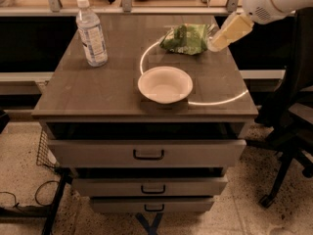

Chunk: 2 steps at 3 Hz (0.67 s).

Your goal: Place green jalapeno chip bag into paper bowl

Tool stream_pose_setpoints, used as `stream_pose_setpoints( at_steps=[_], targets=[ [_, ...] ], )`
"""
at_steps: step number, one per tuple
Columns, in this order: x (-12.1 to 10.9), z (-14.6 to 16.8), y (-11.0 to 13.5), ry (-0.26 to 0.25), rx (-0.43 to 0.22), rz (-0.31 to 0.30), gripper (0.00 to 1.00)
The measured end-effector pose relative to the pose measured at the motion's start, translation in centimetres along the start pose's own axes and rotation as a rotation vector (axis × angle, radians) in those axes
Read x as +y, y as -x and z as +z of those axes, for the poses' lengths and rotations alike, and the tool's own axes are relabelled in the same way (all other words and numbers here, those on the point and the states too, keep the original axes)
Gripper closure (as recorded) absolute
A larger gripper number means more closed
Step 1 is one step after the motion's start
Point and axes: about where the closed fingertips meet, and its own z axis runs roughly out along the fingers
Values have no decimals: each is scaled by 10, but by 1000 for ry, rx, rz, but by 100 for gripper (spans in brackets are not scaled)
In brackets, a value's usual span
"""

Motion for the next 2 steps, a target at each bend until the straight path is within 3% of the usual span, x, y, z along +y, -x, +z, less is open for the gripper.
stream_pose_setpoints(
  at_steps=[2],
  targets=[
    [-28, 96, -3, 77, -103, 133, 0]
  ],
)
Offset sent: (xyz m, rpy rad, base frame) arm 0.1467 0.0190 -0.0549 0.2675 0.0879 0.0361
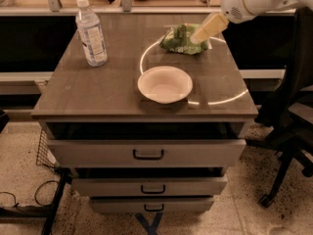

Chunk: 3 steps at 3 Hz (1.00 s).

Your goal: Place green jalapeno chip bag into paper bowl

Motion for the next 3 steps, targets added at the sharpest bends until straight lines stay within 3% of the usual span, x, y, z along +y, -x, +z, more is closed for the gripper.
stream_pose_setpoints(
  at_steps=[2, 3],
  targets=[
    [-30, 61, -25, 48, -8, 126, 0],
    [-35, 74, -38, 59, -4, 170, 0]
  ],
)
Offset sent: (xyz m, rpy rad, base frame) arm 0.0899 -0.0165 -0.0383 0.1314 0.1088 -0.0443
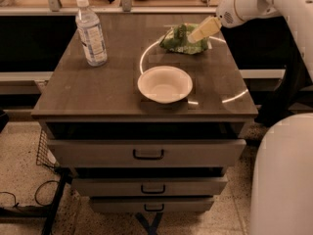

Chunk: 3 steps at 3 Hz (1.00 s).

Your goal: Place green jalapeno chip bag into paper bowl

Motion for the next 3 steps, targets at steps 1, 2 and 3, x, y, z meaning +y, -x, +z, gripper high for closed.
stream_pose_setpoints(
  at_steps=[1, 2, 3],
  targets=[
    [0, 14, -14, 28, -25, 63, 0],
    [7, 31, -25, 72, -62, 121, 18],
    [16, 45, -28, 111, -96, 160, 39]
  ],
)
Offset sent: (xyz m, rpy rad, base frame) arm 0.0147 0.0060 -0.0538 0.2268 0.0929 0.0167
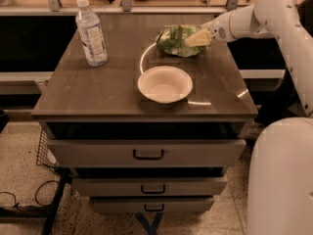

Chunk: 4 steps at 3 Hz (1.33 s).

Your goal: Place green jalapeno chip bag into paper bowl

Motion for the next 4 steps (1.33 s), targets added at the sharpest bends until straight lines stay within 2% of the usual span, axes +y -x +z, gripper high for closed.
stream_pose_setpoints(
  at_steps=[2, 3, 4],
  targets=[
    [4, 9, -2, 15, -1, 6, 85],
    [6, 13, -3, 21, 0, 6, 100],
    [10, 18, 3, 32, 7, 4, 100]
  ],
)
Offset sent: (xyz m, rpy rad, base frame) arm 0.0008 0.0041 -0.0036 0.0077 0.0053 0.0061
